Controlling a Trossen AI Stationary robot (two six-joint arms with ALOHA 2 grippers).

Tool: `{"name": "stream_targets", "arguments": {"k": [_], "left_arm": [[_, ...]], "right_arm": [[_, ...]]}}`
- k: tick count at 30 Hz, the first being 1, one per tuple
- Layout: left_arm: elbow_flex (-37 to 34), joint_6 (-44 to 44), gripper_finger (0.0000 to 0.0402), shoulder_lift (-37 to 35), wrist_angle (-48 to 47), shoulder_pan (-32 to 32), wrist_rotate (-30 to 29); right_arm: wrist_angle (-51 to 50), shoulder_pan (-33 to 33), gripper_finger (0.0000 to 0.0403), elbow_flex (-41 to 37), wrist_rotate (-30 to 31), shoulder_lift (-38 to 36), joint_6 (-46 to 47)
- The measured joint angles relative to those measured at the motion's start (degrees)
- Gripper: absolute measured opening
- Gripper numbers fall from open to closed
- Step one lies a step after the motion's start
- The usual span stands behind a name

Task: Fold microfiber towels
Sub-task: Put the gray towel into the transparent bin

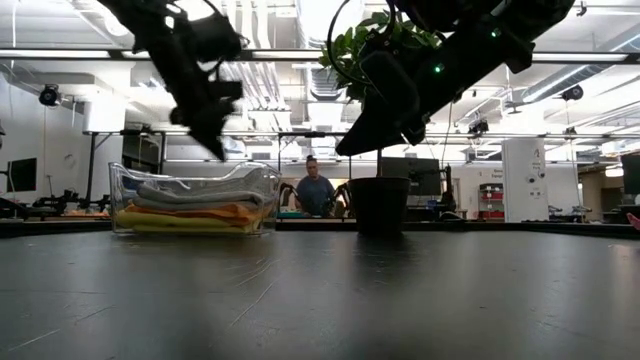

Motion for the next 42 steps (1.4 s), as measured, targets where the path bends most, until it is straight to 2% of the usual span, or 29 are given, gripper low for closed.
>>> {"name": "stream_targets", "arguments": {"k": [8, 19, 26, 32, 42], "left_arm": [[-2.68, -0.56, 0.0, 5.91, 17.33, 0.17, 0.14], [-2.85, -2.86, 0.0, 14.85, 20.89, 0.02, 0.75], [-2.42, -3.06, 0.0, 12.66, 20.77, -0.05, 3.04], [-2.12, -0.52, 0.0, 9.54, 21.95, 0.43, 0.91], [-3.9, -1.78, 0.0, 15.44, 27.9, 0.38, 0.52]], "right_arm": [[-0.04, 0.0, 0.0061, -0.01, 0.0, 0.0, -0.58], [0.0, 0.0, 0.0058, -0.07, 0.0, 2.74, -0.68], [0.03, -0.02, 0.0059, -0.09, 0.02, 3.43, -0.75], [0.08, -0.02, 0.0059, -0.09, 0.02, 3.45, -0.83], [0.04, -0.02, 0.0058, -0.09, 0.02, 3.5, -0.83]]}}
